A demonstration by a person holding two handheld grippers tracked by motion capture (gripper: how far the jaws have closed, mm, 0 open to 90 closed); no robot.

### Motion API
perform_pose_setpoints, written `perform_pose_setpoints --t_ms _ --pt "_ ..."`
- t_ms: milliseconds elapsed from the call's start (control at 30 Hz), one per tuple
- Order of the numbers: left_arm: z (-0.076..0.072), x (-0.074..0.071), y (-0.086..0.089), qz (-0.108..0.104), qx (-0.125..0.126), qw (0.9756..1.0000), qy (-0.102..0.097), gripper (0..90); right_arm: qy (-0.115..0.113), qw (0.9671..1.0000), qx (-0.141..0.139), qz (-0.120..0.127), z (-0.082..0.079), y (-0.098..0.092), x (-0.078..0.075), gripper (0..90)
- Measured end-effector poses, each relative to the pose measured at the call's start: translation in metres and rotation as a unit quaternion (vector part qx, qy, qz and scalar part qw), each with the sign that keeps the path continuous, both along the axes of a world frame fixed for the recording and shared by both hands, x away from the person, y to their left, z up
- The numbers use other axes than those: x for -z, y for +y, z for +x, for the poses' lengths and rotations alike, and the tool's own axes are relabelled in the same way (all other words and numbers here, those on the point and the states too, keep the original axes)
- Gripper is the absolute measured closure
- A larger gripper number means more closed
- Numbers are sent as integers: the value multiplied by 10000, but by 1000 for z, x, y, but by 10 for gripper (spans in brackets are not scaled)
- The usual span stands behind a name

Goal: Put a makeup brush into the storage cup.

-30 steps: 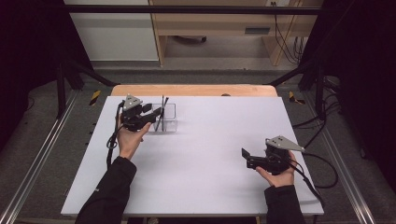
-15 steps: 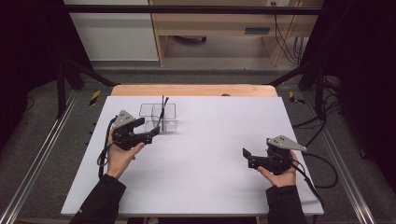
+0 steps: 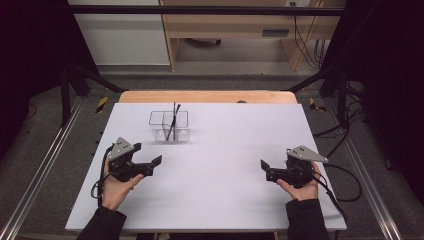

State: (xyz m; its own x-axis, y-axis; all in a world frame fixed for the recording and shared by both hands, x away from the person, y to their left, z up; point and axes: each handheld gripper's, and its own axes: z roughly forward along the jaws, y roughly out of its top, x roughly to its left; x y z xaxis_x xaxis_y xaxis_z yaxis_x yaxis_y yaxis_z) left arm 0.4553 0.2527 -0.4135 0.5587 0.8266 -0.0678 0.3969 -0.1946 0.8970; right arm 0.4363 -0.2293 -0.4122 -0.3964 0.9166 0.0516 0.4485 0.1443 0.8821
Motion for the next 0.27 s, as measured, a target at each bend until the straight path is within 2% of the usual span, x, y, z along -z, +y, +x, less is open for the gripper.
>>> perform_pose_setpoints --t_ms 267 --pt "-10 10 16 -22 -123 9999 19 90 143 9998 113 36 2 -10 8 19"
